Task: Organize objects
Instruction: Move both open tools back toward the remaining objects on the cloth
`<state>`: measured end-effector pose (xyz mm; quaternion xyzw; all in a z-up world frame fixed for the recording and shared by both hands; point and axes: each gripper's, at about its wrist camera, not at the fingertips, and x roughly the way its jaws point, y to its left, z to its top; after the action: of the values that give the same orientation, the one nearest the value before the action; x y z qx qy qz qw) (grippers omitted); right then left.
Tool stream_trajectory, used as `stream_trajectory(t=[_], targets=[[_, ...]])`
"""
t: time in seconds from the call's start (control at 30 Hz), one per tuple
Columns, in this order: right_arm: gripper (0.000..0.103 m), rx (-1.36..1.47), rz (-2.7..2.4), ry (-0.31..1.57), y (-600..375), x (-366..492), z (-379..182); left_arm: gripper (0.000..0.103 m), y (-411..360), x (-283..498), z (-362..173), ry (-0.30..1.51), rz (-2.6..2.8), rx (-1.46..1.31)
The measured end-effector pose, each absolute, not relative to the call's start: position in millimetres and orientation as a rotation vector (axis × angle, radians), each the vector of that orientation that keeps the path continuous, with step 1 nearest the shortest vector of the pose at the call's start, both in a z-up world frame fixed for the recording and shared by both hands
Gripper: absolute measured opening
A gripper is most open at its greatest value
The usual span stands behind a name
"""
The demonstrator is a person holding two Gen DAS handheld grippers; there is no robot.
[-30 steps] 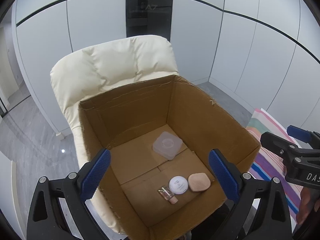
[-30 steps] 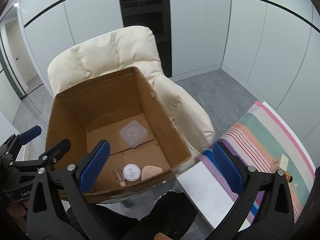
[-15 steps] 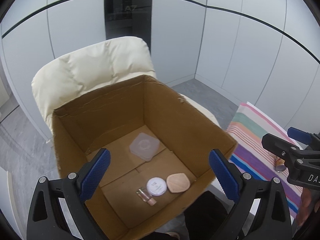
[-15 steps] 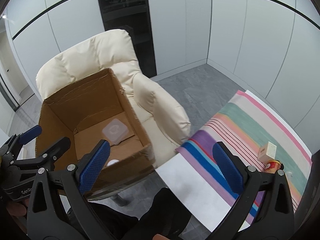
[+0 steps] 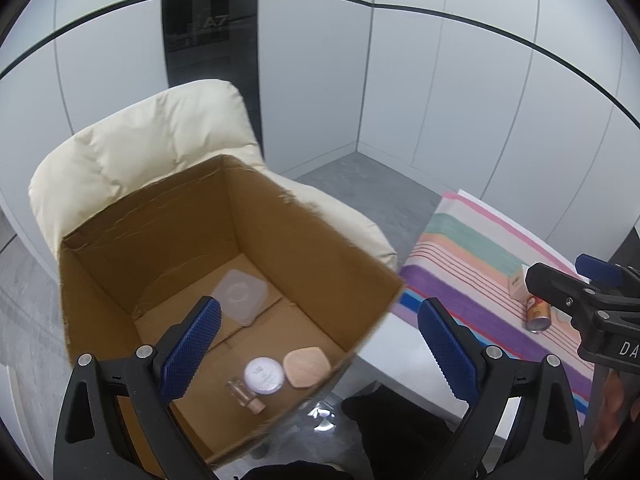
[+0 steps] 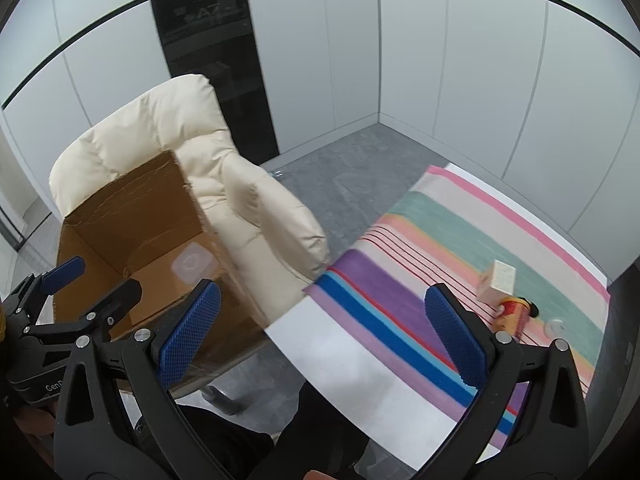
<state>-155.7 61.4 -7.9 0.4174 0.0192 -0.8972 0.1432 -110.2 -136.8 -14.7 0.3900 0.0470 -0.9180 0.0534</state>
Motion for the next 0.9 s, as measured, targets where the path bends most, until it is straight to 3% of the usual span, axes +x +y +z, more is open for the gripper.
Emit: stream_trajectory(t=[0.9], targets=[[0.103,1.275,-2.775,-0.061,185,-135,-10,0.100,-23,-131,-21,0.023,-2.948,1.293]])
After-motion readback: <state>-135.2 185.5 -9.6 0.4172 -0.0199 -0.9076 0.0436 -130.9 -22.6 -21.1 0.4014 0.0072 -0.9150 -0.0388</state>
